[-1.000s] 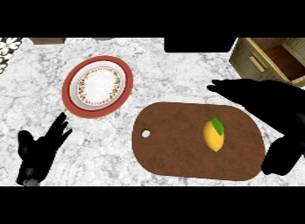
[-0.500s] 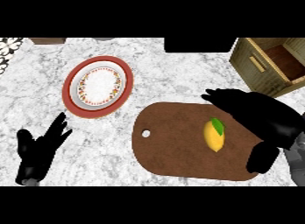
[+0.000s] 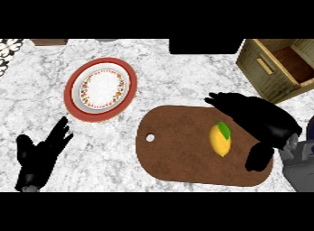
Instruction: Pick the lemon from the cutting board and place it in the basket
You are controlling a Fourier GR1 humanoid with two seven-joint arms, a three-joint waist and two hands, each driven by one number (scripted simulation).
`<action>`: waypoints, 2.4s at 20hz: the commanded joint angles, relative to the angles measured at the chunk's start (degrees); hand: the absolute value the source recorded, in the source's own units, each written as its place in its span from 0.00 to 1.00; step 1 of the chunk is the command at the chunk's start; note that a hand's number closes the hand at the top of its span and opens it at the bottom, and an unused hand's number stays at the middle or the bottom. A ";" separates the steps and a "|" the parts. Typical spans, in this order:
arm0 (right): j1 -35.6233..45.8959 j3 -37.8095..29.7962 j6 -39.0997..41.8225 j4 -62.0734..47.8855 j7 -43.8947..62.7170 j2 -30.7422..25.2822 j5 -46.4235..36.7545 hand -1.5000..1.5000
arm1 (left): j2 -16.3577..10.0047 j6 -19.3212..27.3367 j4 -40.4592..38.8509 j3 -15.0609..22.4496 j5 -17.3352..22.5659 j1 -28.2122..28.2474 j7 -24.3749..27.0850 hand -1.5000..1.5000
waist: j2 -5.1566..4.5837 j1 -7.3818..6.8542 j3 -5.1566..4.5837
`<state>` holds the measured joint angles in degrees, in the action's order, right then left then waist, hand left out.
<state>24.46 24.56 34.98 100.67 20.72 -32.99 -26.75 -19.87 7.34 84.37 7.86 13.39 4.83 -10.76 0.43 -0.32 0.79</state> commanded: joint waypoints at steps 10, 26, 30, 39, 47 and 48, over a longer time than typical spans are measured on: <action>-2.32 5.84 -2.52 -8.64 -2.36 3.82 -10.49 0.00 | 2.56 2.12 -2.39 1.60 -2.92 1.30 -5.26 0.50 | -0.55 0.01 -0.76; -2.19 4.14 -4.64 -13.78 -6.76 7.18 -14.54 0.00 | 2.86 -1.31 -5.11 -0.12 -3.60 3.72 -0.77 0.50 | -0.54 0.11 -0.79; -1.06 6.38 -6.70 -14.73 -12.92 5.25 -18.42 1.00 | 3.06 -0.63 -4.06 -1.23 -3.03 0.28 -4.47 0.50 | -0.53 0.22 -0.78; -0.94 8.08 -12.87 -18.08 -16.90 6.34 -24.81 1.00 | 2.84 -2.38 -4.30 -1.56 -3.70 2.99 -2.65 0.50 | -0.60 -0.17 -0.77; -16.65 1.97 -8.49 6.60 -12.93 -4.56 -20.36 1.00 | 3.91 -0.48 -0.70 -1.37 -4.21 4.74 -5.53 0.50 | 0.08 2.44 -0.80; -17.12 1.73 -10.09 8.07 -12.99 -3.81 -21.05 1.00 | 3.80 -0.63 -1.10 -1.68 -4.69 5.43 -3.86 0.50 | -0.08 1.77 -0.80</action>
<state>12.63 28.01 25.69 100.75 6.67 -34.52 -47.95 -17.26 6.24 86.08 4.43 9.81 7.31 -12.11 1.04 1.51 0.86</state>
